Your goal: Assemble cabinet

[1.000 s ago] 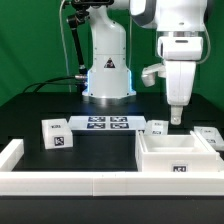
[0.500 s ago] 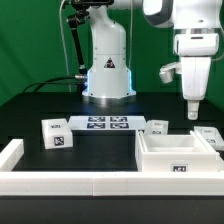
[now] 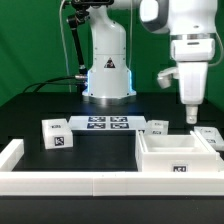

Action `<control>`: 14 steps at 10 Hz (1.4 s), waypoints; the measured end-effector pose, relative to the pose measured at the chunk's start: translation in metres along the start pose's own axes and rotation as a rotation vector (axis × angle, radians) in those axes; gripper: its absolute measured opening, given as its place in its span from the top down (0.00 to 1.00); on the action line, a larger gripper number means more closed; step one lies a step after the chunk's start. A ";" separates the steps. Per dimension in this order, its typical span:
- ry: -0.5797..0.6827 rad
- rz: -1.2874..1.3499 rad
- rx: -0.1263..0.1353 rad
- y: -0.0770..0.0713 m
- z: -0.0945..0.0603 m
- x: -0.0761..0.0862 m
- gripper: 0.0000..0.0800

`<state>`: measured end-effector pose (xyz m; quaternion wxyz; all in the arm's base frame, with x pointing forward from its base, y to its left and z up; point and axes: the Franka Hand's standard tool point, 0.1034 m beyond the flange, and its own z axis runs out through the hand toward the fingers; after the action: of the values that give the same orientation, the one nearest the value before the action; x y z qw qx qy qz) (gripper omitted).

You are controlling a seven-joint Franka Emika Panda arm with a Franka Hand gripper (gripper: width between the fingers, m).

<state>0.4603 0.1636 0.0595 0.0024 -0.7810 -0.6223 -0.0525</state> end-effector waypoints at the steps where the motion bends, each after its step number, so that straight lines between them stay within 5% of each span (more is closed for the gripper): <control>1: 0.013 -0.006 -0.002 -0.004 0.004 0.006 0.00; 6: 0.032 0.000 0.041 -0.028 0.032 0.031 0.00; 10: 0.034 0.001 0.050 -0.034 0.039 0.029 0.00; 11: 0.033 0.002 0.056 -0.036 0.041 0.028 0.12; 12: 0.033 0.003 0.061 -0.038 0.045 0.027 0.12; 14: 0.034 0.011 0.068 -0.039 0.050 0.023 0.54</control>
Offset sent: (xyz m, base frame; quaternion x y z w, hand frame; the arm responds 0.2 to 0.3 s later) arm -0.0015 0.0292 -0.0178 0.0096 0.0167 0.0217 0.9996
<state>0.4317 0.1986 0.0090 0.0399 -0.7829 -0.6193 -0.0443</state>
